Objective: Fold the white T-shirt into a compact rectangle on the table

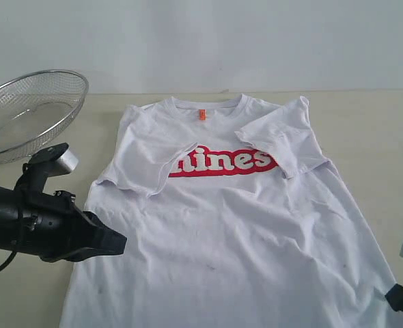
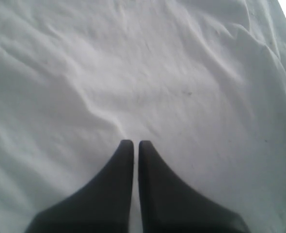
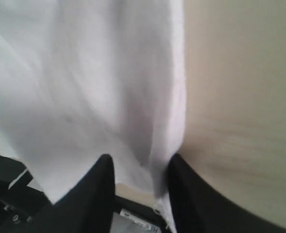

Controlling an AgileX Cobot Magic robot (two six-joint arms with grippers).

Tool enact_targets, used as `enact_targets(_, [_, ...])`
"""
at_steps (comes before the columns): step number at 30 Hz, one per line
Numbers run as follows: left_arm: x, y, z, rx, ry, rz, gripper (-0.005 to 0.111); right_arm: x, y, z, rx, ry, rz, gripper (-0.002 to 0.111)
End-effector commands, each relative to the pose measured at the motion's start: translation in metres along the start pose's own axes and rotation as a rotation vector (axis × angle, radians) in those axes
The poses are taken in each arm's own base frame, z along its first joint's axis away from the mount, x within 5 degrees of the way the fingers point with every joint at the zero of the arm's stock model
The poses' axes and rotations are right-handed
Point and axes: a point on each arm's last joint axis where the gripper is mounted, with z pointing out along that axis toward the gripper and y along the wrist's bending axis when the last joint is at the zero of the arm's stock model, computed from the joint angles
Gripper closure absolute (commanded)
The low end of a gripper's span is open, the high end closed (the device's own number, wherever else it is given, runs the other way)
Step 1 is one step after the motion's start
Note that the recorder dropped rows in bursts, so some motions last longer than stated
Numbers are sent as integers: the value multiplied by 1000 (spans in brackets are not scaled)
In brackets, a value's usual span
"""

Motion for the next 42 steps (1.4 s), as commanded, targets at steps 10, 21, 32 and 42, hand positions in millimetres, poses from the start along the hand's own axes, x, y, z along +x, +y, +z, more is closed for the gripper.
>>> enact_targets(10, [2,-1,1,4,8,11,102,-21,-4,-12,82,-88,-96,108])
enact_targets(21, [2,1,1,-16,3,12,102,-32,39,-33,-339,-157,-289,108])
enact_targets(32, [0,5,1,-62,-12,4,102,-66,62,-84,-370,-399,-324,108])
enact_targets(42, [0,5,1,-62,-12,20,102,-54,37,-90,-31,-140,-257,102])
